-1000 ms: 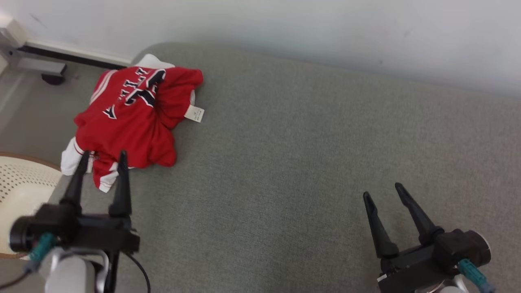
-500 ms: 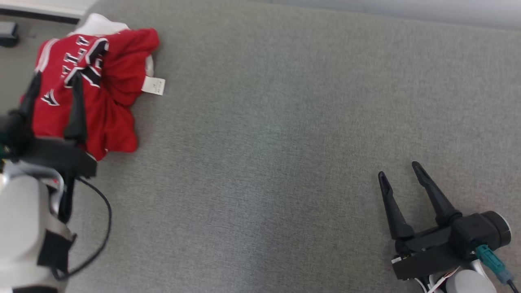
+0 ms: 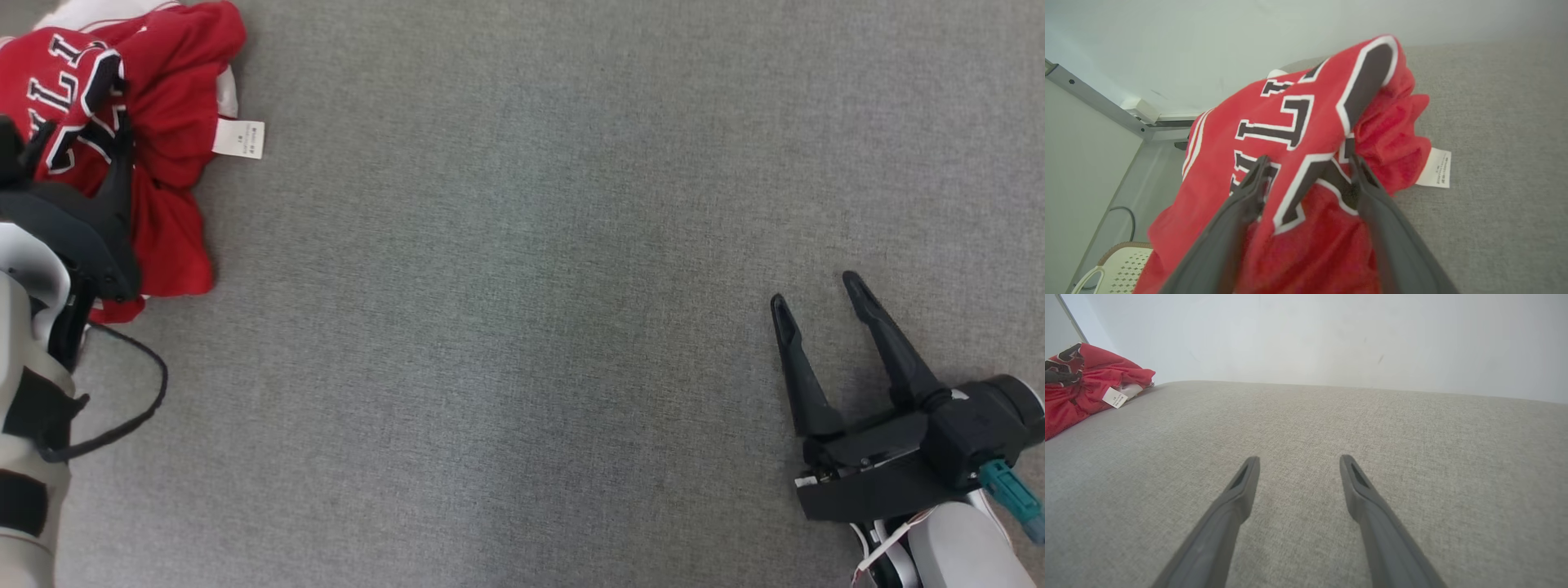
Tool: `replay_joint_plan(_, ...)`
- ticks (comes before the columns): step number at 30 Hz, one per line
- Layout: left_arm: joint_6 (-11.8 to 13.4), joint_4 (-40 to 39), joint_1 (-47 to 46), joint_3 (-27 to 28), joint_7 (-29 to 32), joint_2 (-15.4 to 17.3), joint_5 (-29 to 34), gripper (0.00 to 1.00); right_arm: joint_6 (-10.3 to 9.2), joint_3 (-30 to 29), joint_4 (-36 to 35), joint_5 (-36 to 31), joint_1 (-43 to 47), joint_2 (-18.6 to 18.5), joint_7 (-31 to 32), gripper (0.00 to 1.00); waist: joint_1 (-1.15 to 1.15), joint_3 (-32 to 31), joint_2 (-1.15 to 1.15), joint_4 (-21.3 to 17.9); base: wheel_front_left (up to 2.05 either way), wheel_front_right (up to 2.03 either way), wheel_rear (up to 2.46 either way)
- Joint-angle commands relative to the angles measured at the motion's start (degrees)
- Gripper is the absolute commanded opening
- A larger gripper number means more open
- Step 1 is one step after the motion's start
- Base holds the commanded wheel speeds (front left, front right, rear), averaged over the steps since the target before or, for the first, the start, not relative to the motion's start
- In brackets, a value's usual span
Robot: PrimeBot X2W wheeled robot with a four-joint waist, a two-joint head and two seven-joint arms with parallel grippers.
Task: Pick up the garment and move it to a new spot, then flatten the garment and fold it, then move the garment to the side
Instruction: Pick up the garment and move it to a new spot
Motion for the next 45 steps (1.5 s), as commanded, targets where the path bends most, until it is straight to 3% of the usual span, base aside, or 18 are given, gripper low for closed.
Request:
replay_joint_plan(1, 0.0, 1.0, -0.7, -0.5, 0.6, 0.6, -0.8, 1.0, -0.06, -0.3, 1.4, -0.1, 0.2, -0.2, 0.2, 1.0, 0.0, 0.9, -0.01, -0.5, 0.0, 0.0, 0.0)
replay_joint_plan(6, -0.1, 4.7, -2.8, -3.3, 3.2, 2.0, -2.2, 0.99, -0.06, -0.2, 1.7, -0.2, -0.6, 0.3, 0.2, 1.0, 0.0, 1.5, -0.01, -0.9, 0.0, 0.0, 0.0)
replay_joint_plan(7, -0.1, 5.0, -3.1, -3.8, 3.2, 2.2, -2.7, 0.65, -0.06, -0.3, 1.6, -0.1, -0.7, 0.4, 0.2, 1.0, 0.0, 1.5, -0.01, -1.0, 0.0, 0.0, 0.0)
replay_joint_plan(8, -0.1, 5.3, -3.2, -4.0, 2.9, 2.5, -3.2, 0.02, -0.06, -0.3, 1.6, -0.1, -0.8, 0.5, 0.2, 1.0, 0.0, 1.6, -0.01, -1.1, 0.0, 0.0, 0.0)
replay_joint_plan(20, 0.0, 4.7, -3.3, -5.7, -7.3, 4.2, -5.4, 0.0, -0.06, 0.1, 1.9, 0.2, -0.7, 2.8, 0.2, 1.0, 0.0, -1.3, -0.01, -1.8, 0.0, 0.0, 0.0)
replay_joint_plan(28, -0.1, -1.4, 0.0, -5.7, -10.9, 2.5, -9.4, 0.0, -0.06, 0.6, 2.9, 1.6, 0.7, 6.1, 0.1, 1.0, 0.0, -9.0, -0.01, -4.0, 0.0, 0.0, 0.0)
replay_joint_plan(37, -0.1, -13.5, 5.9, -8.2, -8.3, 2.6, -15.9, 0.0, -0.06, 0.4, 4.2, 2.7, 4.2, 9.2, 0.1, 1.0, 0.0, -18.5, -0.01, -7.9, 0.0, 0.0, 0.0)
replay_joint_plan(45, -0.1, -24.1, 9.6, -10.7, -4.2, 2.7, -19.2, 0.0, -0.06, 0.0, 4.2, 2.9, 6.5, 10.2, 0.1, 1.0, 0.0, -22.4, -0.01, -11.6, 0.0, 0.0, 0.0)
